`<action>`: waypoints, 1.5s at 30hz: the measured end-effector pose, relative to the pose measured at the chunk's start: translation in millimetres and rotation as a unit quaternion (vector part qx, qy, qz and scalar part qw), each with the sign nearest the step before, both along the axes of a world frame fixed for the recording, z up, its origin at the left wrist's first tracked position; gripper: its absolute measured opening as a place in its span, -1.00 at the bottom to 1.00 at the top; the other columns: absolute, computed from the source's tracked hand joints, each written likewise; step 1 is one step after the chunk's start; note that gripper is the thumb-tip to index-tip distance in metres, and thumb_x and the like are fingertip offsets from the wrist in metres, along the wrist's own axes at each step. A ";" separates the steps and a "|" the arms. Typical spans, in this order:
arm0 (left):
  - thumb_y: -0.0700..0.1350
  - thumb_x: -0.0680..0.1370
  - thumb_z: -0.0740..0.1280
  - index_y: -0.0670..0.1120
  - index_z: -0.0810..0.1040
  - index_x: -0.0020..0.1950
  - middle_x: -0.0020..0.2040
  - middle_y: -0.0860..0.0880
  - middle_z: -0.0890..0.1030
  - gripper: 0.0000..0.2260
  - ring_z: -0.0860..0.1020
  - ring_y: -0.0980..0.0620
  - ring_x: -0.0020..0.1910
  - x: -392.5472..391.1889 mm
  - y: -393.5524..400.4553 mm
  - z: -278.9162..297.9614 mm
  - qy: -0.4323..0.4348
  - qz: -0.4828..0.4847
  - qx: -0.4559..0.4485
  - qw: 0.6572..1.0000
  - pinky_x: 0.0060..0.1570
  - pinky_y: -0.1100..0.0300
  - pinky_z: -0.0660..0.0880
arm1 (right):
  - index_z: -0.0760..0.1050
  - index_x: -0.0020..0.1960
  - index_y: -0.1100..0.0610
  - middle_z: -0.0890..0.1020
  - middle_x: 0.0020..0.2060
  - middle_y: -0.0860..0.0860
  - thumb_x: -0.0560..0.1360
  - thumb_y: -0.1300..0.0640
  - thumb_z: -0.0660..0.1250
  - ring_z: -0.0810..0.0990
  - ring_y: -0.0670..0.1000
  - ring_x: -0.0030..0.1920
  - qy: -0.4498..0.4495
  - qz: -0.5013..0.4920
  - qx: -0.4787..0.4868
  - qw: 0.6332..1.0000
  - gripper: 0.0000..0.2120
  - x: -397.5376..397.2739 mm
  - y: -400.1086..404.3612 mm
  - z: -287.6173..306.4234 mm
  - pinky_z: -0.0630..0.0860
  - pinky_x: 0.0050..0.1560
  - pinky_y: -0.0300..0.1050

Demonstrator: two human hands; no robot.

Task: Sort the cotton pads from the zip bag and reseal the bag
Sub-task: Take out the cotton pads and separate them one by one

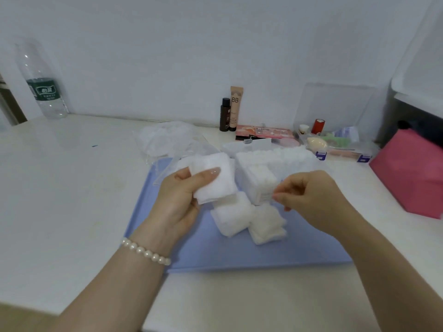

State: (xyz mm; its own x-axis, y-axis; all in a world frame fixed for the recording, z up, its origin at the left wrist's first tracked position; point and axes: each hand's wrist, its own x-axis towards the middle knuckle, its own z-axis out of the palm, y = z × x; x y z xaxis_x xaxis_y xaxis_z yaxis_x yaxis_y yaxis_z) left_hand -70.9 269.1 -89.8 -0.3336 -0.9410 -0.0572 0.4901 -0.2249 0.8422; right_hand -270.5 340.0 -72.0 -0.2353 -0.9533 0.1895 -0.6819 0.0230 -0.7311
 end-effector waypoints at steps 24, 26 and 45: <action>-0.22 0.32 0.33 -0.24 0.53 0.11 -0.08 -0.23 0.66 -0.64 0.67 -0.15 -0.20 -1.2 5.7 1.8 0.043 -0.114 0.106 0.987 -0.19 0.04 0.61 | 0.48 -0.15 0.15 0.52 -0.30 0.05 0.31 0.42 0.46 0.51 0.01 -0.28 -0.192 0.014 0.102 0.976 -0.75 5.0 1.0 0.0 0.50 -0.31 -0.19; -0.23 0.34 0.32 -0.25 0.54 0.08 -0.09 -0.24 0.66 -0.68 0.67 -0.15 -0.20 -3.0 7.3 1.2 0.037 -0.134 0.109 0.984 -0.17 0.01 0.60 | 0.53 -0.18 0.17 0.54 -0.33 0.07 0.36 0.40 0.42 0.54 -0.01 -0.30 -0.203 0.014 0.092 0.975 -0.83 2.8 1.9 1.6 0.55 -0.31 -0.20; -0.21 0.17 0.55 -0.18 0.70 -0.08 -0.10 -0.14 0.68 -0.68 0.65 -0.06 -0.14 -0.4 7.0 -2.5 0.011 -0.273 0.016 0.962 -0.12 0.11 0.60 | 0.56 0.05 0.18 0.69 -0.13 0.13 0.38 0.40 0.27 0.66 0.07 -0.12 -0.407 0.119 -0.060 0.904 -0.71 16.0 10.4 13.5 0.63 -0.15 -0.03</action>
State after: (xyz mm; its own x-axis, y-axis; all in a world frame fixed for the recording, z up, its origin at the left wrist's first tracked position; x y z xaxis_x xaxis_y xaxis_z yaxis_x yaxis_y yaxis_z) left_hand -71.4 276.1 -92.4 -0.7784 -0.6239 -0.0695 0.3105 -0.4788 0.8212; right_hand -254.5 350.4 -58.5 -0.1346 -0.9793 0.1512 0.1083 -0.1663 -0.9801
